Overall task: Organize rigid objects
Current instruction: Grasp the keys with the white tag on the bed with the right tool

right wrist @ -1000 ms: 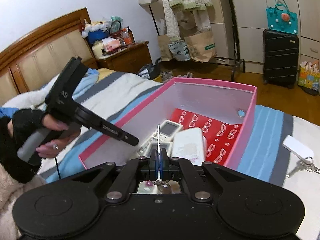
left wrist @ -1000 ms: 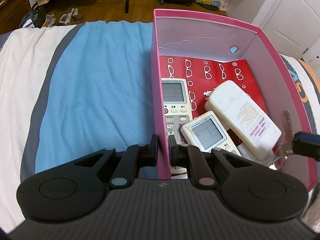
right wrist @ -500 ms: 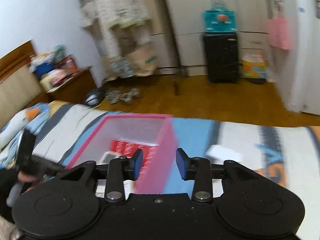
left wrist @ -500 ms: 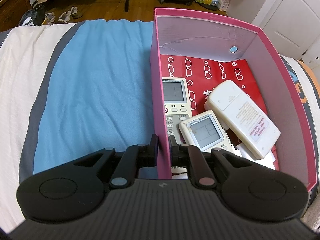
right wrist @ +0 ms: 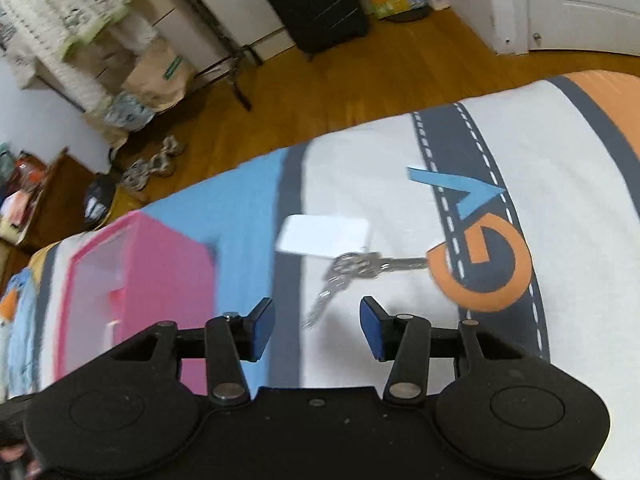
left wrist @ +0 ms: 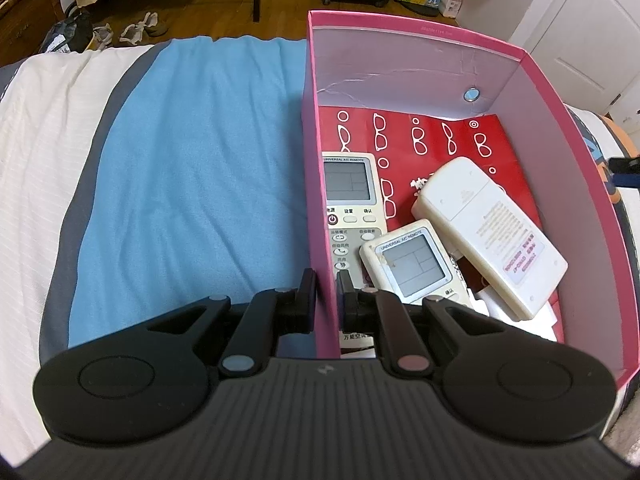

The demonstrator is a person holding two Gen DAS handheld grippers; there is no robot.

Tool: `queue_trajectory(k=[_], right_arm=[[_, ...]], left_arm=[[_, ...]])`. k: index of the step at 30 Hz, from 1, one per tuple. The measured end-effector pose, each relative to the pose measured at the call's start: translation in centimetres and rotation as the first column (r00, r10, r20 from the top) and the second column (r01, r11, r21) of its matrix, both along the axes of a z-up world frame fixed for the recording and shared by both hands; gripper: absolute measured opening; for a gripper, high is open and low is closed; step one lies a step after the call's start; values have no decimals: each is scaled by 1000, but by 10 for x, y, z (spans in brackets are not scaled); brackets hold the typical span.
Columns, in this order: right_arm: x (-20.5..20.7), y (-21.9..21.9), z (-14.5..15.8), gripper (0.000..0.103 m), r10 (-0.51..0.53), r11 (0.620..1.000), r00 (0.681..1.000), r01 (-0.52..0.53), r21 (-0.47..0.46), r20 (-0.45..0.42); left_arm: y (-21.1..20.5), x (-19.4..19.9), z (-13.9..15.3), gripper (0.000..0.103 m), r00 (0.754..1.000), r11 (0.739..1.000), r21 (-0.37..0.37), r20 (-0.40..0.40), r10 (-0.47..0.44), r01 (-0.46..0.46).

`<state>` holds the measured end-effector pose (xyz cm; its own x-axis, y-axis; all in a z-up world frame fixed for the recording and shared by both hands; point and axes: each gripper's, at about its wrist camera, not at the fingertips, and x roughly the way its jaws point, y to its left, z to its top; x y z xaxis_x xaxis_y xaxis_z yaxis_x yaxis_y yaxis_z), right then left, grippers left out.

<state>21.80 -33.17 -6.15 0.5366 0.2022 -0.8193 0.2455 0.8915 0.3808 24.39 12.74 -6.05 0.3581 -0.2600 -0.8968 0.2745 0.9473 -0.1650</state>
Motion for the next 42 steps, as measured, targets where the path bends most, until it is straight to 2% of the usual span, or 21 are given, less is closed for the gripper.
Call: queue_trajectory(k=[2, 4, 7, 9, 11, 13, 15, 18, 20, 21, 23, 24, 31, 42], right_arm=[[7, 7, -12, 54, 29, 995, 999, -27, -93, 16], [12, 15, -19, 66, 59, 987, 995, -47, -153, 75], [19, 31, -25, 72, 132, 965, 976, -86, -247, 174], [27, 43, -37, 72, 196, 932, 970, -140, -334, 141], [30, 48, -51, 74, 217, 903, 971, -160, -399, 103], [24, 51, -59, 76, 266, 868, 957, -183, -462, 120], [22, 52, -59, 80, 277, 856, 953, -187, -482, 123], [26, 45, -56, 80, 264, 874, 959, -191, -447, 107], [27, 40, -55, 74, 260, 888, 961, -198, -415, 96], [28, 41, -55, 62, 260, 891, 962, -203, -405, 89], [25, 44, -51, 31, 265, 892, 962, -219, -395, 65], [24, 44, -47, 24, 279, 895, 958, -237, -378, 60], [-1, 45, -34, 24, 241, 932, 967, -209, -295, 77], [-46, 60, 29, 23, 222, 956, 933, -152, -250, 284]], left_arm=[[1, 1, 0, 9, 1000, 1000, -4, -4, 3, -3], [1, 1, 0, 9, 1000, 1000, -4, -3, 0, 0], [1, 1, -1, 9, 1000, 1000, -3, -2, -2, 2], [1, 2, -2, 9, 1000, 1000, -7, -4, -3, 3], [3, 3, -3, 9, 1000, 1000, -15, -11, 0, 0], [3, 3, -3, 9, 1000, 1000, -19, -14, -1, 1], [3, 4, -3, 9, 1000, 1000, -22, -14, -1, 1], [3, 3, -4, 10, 1000, 1000, -18, -10, -7, 7], [3, 4, -4, 10, 1000, 1000, -20, -13, -5, 4], [4, 4, -4, 10, 1000, 1000, -20, -13, -5, 4], [4, 4, -4, 11, 1000, 1000, -16, -11, -7, 7], [4, 4, -4, 11, 1000, 1000, -15, -11, -8, 8], [3, 4, -3, 11, 1000, 1000, -19, -15, -4, 4], [1, 1, -3, 11, 1000, 1000, -12, -10, 0, 0]])
